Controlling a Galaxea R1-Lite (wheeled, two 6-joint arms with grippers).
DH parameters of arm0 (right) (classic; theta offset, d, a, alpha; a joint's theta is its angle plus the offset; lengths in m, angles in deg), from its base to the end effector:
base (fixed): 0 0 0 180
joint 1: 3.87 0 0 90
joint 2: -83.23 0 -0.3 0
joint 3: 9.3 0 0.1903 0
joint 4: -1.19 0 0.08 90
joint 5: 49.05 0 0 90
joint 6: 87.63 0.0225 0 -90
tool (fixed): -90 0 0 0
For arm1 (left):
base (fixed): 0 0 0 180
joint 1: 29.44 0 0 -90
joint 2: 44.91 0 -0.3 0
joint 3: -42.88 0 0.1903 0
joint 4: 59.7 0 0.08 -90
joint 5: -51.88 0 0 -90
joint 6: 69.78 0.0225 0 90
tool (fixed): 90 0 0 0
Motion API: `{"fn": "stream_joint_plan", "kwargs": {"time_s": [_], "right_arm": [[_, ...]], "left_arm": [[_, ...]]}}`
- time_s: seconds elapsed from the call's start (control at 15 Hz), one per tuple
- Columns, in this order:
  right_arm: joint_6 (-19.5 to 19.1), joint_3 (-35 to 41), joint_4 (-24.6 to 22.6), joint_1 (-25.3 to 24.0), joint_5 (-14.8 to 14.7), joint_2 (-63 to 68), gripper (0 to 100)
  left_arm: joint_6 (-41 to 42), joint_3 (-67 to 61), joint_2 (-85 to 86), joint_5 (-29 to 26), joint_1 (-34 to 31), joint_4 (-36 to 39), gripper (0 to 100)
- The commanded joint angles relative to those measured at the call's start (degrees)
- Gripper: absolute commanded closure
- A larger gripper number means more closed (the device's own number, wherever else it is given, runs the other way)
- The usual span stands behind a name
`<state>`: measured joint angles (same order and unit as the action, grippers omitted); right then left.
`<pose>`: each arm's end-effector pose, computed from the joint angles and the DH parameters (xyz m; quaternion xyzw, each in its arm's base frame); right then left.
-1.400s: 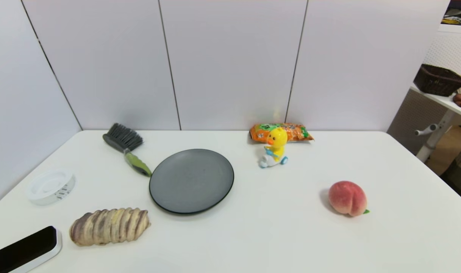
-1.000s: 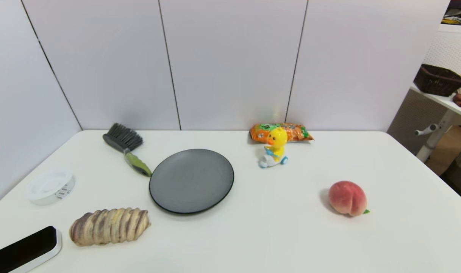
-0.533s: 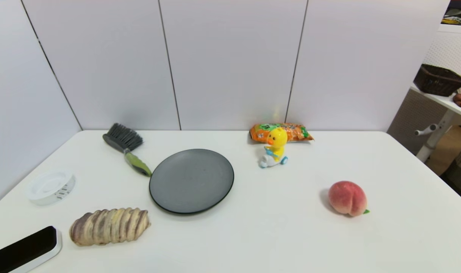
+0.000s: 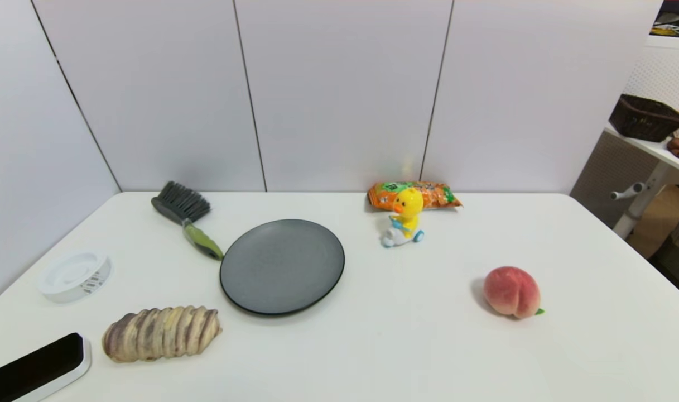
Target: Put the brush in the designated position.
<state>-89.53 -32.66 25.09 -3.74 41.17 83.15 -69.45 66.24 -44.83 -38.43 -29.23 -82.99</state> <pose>-0.0229 0.0001 0.0745 -0.0166 0.0040 0.0009 0.9999 -0.0229 0.0000 0.0755 0.0029 -0.0013 -0.0045 1.0000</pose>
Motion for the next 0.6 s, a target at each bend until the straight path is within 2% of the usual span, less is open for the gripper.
{"fn": "stream_joint_plan", "kwargs": {"time_s": [0.07,0.6], "right_arm": [[-0.03,0.09,0.00,0.04,0.04,0.07,0],[-0.03,0.09,0.00,0.04,0.04,0.07,0]], "left_arm": [[0.02,0.00,-0.07,-0.05,0.06,0.01,0],[0.02,0.00,-0.07,-0.05,-0.03,0.01,0]]}}
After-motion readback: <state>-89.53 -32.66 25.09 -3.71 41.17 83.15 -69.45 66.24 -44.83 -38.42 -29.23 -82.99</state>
